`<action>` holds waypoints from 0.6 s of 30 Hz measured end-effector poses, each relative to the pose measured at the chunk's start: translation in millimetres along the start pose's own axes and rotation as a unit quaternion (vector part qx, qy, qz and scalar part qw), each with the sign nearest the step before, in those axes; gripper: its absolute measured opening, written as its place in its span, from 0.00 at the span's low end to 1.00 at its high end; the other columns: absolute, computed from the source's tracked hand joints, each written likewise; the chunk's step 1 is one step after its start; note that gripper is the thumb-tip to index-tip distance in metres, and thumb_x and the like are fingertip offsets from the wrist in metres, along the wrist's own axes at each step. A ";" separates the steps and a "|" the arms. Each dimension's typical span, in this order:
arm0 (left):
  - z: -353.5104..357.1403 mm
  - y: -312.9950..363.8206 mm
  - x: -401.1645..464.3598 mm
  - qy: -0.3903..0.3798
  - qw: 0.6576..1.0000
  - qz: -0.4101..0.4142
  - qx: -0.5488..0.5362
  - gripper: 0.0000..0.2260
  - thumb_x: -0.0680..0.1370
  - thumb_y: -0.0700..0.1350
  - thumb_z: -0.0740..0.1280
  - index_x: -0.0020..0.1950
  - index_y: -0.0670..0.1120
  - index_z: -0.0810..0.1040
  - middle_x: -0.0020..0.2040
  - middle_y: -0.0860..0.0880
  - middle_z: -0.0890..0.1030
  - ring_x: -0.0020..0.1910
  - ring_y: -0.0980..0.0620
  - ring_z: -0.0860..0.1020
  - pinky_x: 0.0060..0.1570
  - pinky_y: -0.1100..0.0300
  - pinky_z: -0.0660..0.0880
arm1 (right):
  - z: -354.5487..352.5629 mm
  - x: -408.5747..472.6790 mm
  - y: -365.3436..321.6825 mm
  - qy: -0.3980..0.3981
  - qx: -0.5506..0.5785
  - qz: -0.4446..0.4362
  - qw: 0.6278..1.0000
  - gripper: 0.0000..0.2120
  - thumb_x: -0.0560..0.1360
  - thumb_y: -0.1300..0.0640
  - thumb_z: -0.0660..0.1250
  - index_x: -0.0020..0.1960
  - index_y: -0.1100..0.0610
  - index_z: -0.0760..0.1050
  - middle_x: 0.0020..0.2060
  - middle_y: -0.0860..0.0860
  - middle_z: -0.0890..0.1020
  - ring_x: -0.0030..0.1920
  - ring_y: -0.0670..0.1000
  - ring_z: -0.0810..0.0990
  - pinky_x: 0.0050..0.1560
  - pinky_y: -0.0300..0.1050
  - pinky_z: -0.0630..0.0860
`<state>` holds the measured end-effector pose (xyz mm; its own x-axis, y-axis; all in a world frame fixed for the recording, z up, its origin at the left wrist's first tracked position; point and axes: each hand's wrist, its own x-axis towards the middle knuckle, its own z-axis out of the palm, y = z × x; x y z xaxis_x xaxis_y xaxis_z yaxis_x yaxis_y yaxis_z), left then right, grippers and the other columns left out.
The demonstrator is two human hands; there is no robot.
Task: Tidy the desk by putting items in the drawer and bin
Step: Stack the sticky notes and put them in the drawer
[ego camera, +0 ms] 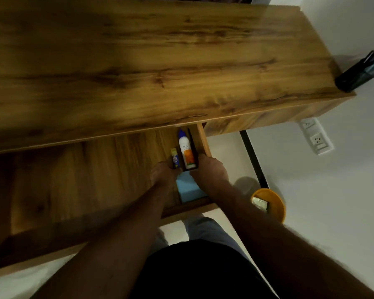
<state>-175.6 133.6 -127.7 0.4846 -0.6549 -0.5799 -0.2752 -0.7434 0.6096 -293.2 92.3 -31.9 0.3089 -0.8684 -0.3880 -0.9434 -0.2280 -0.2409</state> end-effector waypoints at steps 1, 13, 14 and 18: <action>-1.3 -1.4 -1.7 -0.004 1.000 0.004 -0.004 0.19 0.73 0.55 0.72 0.59 0.46 0.82 0.54 0.43 0.83 0.53 0.44 0.80 0.48 0.56 0.75 | 1.5 -4.7 0.3 0.001 0.005 0.003 1.000 0.14 0.75 0.48 0.69 0.56 0.55 0.74 0.51 0.54 0.82 0.52 0.56 0.82 0.53 0.53 0.79; -29.1 -4.7 -49.4 0.094 0.991 0.089 -0.033 0.14 0.79 0.53 0.64 0.56 0.46 0.82 0.52 0.48 0.83 0.50 0.53 0.78 0.44 0.62 0.68 | 22.4 -45.1 -11.1 0.046 0.028 -0.021 0.998 0.18 0.78 0.46 0.66 0.64 0.53 0.74 0.56 0.52 0.80 0.54 0.52 0.80 0.51 0.45 0.78; -27.4 -4.7 -55.2 0.092 0.990 0.102 -0.039 0.13 0.79 0.53 0.64 0.56 0.46 0.82 0.52 0.49 0.83 0.49 0.54 0.78 0.44 0.62 0.69 | 22.7 -49.1 -10.7 0.054 0.030 -0.025 0.998 0.17 0.78 0.46 0.66 0.63 0.53 0.75 0.56 0.51 0.81 0.54 0.52 0.80 0.51 0.45 0.78; -17.7 0.1 -82.2 0.104 0.983 0.143 -0.041 0.12 0.79 0.50 0.64 0.55 0.45 0.82 0.49 0.50 0.83 0.45 0.58 0.76 0.37 0.72 0.65 | 27.7 -61.3 -1.3 0.098 0.057 -0.040 0.993 0.13 0.78 0.47 0.64 0.56 0.53 0.79 0.48 0.50 0.83 0.47 0.51 0.82 0.45 0.43 0.78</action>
<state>-200.8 189.7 -70.3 0.5590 -0.7873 -0.2602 -0.3606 -0.5134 0.7787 -307.5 158.0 -32.5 0.3432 -0.9207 -0.1855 -0.8933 -0.2590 -0.3674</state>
